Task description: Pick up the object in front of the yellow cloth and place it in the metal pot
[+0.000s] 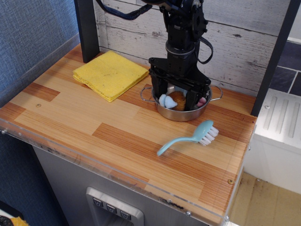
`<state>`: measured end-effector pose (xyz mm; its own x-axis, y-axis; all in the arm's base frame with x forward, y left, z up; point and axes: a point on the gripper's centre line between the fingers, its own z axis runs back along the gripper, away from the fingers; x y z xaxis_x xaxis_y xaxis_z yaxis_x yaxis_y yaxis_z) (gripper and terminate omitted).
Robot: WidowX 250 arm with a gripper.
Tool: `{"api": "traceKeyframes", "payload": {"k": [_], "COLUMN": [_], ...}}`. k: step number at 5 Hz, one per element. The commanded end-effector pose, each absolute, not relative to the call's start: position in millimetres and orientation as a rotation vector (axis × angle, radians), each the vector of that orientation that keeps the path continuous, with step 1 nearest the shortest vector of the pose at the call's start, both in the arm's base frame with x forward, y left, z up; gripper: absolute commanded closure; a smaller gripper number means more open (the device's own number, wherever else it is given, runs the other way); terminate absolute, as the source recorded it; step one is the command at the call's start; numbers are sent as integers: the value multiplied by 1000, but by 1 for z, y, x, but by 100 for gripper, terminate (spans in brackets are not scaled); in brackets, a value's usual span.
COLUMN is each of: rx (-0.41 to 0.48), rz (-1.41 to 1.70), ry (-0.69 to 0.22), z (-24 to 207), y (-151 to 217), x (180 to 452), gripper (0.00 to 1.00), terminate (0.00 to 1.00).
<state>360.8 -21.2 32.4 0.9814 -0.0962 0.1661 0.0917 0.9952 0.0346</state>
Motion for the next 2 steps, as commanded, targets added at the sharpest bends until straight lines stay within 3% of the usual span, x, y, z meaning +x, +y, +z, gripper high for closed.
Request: {"api": "traceKeyframes", "payload": {"k": [1,2], "rx": [22,9], "rz": [-112,-119], "ry": [-253,-289], "z": [68,93], "y": [-25,-27], "x": [356,358], "gripper": [0,0], "terminate": [0,0]}}
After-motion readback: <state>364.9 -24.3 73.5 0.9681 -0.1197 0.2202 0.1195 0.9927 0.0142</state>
